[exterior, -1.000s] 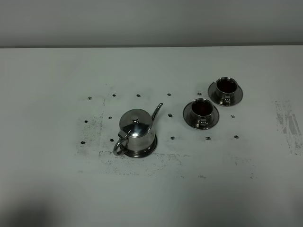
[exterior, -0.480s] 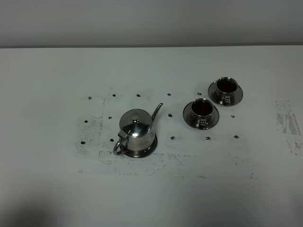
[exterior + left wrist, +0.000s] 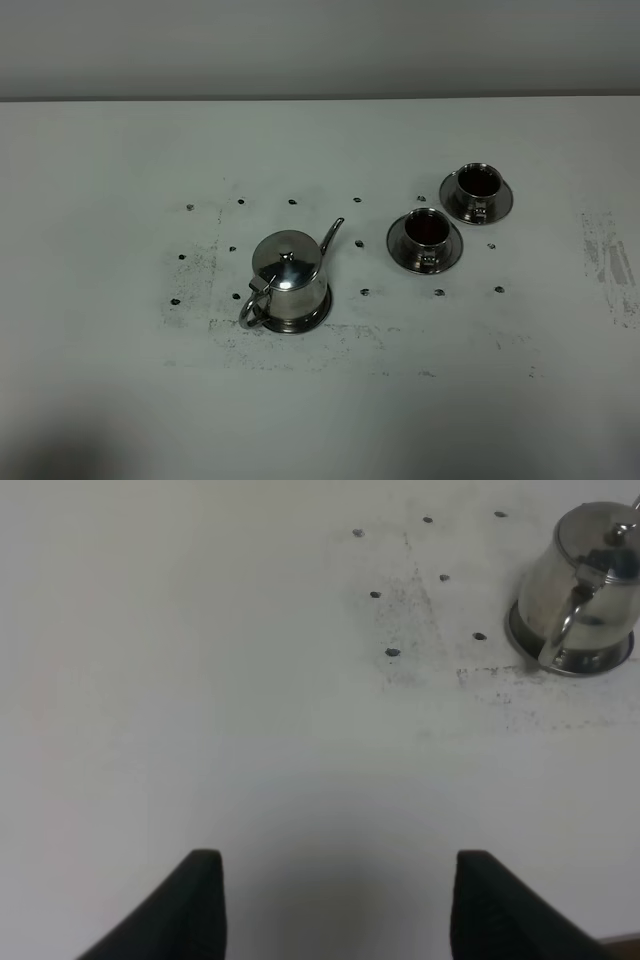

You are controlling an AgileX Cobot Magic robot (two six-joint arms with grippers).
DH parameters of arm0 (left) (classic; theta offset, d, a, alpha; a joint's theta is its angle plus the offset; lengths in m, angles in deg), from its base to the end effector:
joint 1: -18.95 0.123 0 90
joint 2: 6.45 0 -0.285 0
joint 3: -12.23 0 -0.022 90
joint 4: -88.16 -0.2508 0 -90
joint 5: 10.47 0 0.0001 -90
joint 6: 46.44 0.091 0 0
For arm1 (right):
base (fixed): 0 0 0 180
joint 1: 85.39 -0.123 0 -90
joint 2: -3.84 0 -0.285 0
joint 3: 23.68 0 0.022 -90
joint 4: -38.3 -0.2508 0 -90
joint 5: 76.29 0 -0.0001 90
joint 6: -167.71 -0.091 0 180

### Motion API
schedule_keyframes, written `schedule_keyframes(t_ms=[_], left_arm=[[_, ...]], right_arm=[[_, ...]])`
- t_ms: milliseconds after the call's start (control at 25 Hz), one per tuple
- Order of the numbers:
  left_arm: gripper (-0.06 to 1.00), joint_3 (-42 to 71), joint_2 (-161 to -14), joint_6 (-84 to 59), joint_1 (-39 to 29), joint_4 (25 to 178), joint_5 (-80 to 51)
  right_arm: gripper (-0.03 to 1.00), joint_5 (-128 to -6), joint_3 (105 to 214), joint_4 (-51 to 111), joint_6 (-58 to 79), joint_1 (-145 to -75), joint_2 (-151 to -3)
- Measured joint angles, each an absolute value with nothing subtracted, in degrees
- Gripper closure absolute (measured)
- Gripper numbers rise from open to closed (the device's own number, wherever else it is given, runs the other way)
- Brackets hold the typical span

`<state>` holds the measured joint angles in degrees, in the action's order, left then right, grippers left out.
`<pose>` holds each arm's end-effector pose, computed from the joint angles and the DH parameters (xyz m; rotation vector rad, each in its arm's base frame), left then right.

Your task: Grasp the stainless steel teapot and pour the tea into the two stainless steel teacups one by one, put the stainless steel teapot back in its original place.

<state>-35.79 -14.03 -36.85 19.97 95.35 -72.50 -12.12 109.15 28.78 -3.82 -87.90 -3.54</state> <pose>-0.0076 -0.0102 0.2787 0.1613 2.0404 -0.0349 -0.0126 0.0130 0.2801 -0.2141 2.0522 0.1352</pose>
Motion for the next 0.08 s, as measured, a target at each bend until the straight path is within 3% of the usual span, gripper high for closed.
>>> schedule_keyframes(t_ms=[80], left_arm=[[0.46,-35.8,-14.0,-36.9,20.0,95.3,-72.5]], right_arm=[[0.5,-12.1,109.1,28.8,-3.8,-88.7,-3.5]])
